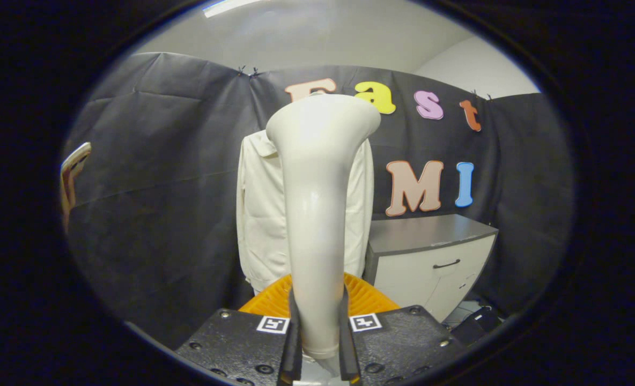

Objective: Iron the clothes twice with a garment steamer, once on the left side and once on the right side.

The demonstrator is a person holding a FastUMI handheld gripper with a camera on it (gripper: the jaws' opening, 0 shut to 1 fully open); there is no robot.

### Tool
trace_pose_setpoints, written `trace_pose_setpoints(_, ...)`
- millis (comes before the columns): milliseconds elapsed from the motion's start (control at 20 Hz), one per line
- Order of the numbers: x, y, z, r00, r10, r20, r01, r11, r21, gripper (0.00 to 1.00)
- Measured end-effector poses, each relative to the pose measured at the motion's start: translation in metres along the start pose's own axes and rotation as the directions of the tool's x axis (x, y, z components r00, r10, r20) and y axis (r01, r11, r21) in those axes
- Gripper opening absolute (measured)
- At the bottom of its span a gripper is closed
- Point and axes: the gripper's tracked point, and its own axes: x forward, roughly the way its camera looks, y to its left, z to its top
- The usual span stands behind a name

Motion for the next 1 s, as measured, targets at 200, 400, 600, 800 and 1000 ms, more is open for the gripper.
trace_pose_setpoints(200, -0.002, 0.003, -0.003, 1.0, -0.002, -0.018, 0.003, 1.0, 0.015, 0.27)
trace_pose_setpoints(400, -0.005, 0.004, -0.007, 1.0, -0.005, -0.028, 0.006, 1.0, 0.022, 0.27)
trace_pose_setpoints(600, -0.01, 0.002, -0.014, 0.999, -0.015, -0.047, 0.016, 1.0, 0.027, 0.27)
trace_pose_setpoints(800, -0.015, 0.002, -0.018, 0.998, -0.025, -0.051, 0.027, 0.999, 0.036, 0.27)
trace_pose_setpoints(1000, -0.019, 0.0, -0.023, 0.998, -0.035, -0.06, 0.037, 0.998, 0.04, 0.27)
